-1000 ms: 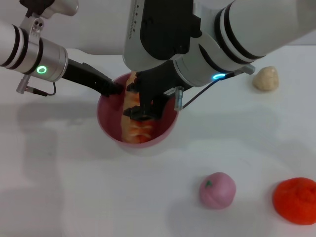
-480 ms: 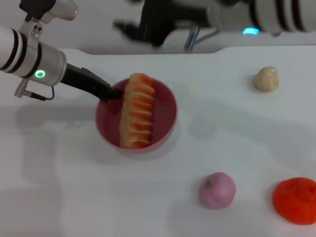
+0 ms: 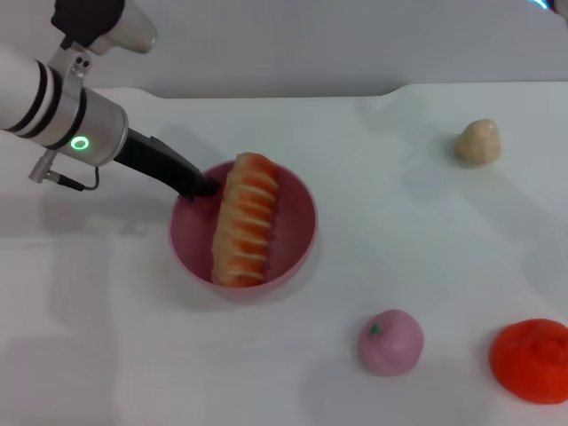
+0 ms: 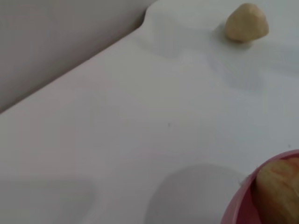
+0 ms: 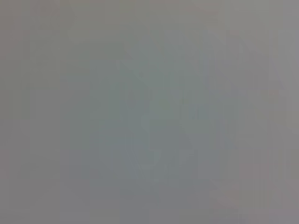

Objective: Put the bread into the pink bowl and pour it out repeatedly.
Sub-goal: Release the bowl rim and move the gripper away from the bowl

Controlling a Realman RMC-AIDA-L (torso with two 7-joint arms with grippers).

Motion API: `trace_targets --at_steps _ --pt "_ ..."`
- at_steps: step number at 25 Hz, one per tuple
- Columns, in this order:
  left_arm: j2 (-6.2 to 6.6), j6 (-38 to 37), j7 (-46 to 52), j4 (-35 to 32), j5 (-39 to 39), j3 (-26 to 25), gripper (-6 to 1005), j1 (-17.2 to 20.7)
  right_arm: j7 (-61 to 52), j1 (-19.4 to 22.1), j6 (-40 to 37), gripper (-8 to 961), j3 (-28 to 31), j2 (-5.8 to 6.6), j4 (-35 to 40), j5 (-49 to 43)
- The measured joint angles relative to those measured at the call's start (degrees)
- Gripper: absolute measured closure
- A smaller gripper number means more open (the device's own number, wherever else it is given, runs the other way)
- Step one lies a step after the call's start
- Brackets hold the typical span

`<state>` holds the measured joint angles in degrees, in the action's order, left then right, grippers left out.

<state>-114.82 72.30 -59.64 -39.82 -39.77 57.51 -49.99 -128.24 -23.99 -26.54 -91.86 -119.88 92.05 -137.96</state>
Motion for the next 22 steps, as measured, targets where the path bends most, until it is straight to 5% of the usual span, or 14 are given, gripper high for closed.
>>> trace_targets --at_steps 4,10,15,22 --pt "-0.33 -0.05 0.14 -0.06 0.42 -0.09 956 -0.10 0.39 1.18 12.26 459 -2.34 0.00 -6.29 0.06" --pt "-0.59 -0.62 0.14 0.18 0.48 -0.40 956 0.01 -0.65 3.03 41.43 458 -13.58 0.27 -17.05 -0.07" --pt "-0.80 -1.51 0.15 0.19 0.49 -0.61 956 0.26 -17.16 3.93 60.96 458 -17.59 0.85 -25.49 -0.74" --pt "-0.97 -1.93 0.15 0.27 0.14 -0.72 956 0.40 -32.06 6.36 65.42 458 -15.98 1.05 -30.29 -1.84"
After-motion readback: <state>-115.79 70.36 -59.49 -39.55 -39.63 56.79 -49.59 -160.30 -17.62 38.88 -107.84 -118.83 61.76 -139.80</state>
